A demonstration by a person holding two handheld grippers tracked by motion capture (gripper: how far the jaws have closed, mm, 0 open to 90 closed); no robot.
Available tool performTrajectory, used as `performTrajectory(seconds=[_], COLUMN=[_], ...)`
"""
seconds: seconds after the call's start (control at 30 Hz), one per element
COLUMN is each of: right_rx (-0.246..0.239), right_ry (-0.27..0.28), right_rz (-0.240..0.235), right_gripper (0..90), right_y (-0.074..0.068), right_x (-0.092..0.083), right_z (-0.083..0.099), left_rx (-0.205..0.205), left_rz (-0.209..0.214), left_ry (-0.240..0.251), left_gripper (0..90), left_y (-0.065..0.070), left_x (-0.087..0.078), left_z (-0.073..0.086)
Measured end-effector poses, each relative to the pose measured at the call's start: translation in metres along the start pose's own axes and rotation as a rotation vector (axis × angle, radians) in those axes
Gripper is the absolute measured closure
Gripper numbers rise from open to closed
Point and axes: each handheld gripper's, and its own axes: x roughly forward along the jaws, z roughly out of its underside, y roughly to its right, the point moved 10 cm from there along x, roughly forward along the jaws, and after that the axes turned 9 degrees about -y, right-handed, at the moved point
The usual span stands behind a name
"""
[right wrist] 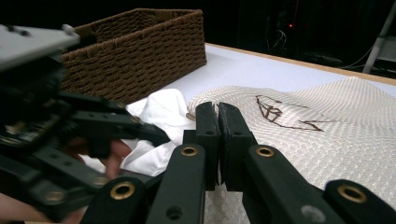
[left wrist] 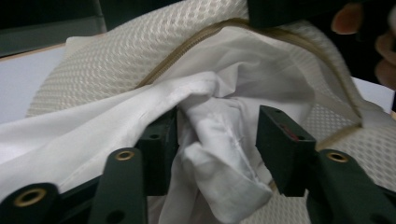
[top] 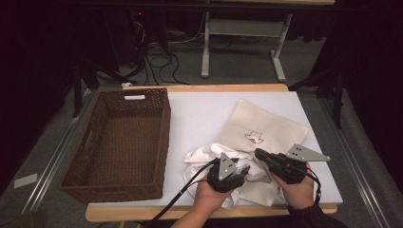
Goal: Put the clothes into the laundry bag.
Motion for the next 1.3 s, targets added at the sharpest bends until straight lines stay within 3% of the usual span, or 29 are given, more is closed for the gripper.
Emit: performTrajectory(seconds=[0.1, 0.2, 0.33, 0.4, 0.6, 0.67, 0.8, 0.93, 1.0, 1.17, 1.3], right_rx=[0.0, -0.005, 0.003, 0.002, -0.001, -0.002, -0.001, -0.003, -0.002, -0.001, 0.003], right_ry=[0.001, 0.002, -0.001, 0.0, 0.0, -0.002, -0.006, -0.008, -0.009, -0.004, -0.001], right_rz=[0.0, 0.002, 0.003, 0.003, -0.002, 0.0, -0.003, -0.004, -0.003, -0.002, 0.001], right_gripper=[88.7, 88.7, 88.6, 88.6, 88.6, 88.6, 88.6, 88.6, 88.6, 88.6, 88.6], right_y=[0.0, 0.0, 0.0, 0.0, 0.0, 0.0, -0.001, -0.001, -0.001, 0.0, 0.001], right_x=[0.0, -0.001, 0.0, 0.0, 0.0, 0.0, 0.001, 0.002, 0.002, 0.001, 0.001], right_z=[0.0, 0.0, 0.0, 0.0, 0.0, 0.0, 0.001, 0.001, 0.001, 0.001, 0.001], left_rx=[0.019, 0.022, 0.017, -0.004, 0.013, -0.008, -0.042, -0.06, -0.072, -0.089, -0.049], left_rz=[0.007, -0.012, -0.083, -0.105, -0.198, -0.199, -0.176, -0.168, -0.172, -0.151, -0.084], left_ry=[0.002, 0.021, 0.057, 0.042, -0.057, -0.077, -0.134, -0.164, -0.163, -0.1, -0.057], left_gripper=[43.1, 40.5, 31.8, 30.3, 24.6, 24.5, 39.7, 70.9, 82.0, 87.4, 87.6], left_y=[-0.001, -0.009, -0.03, -0.039, -0.058, -0.063, -0.069, -0.073, -0.075, -0.067, -0.038], left_x=[-0.017, -0.033, -0.044, -0.044, -0.028, -0.024, -0.014, -0.011, -0.014, -0.026, -0.032], left_z=[0.003, 0.008, 0.019, 0.024, 0.039, 0.042, 0.05, 0.057, 0.057, 0.045, 0.033])
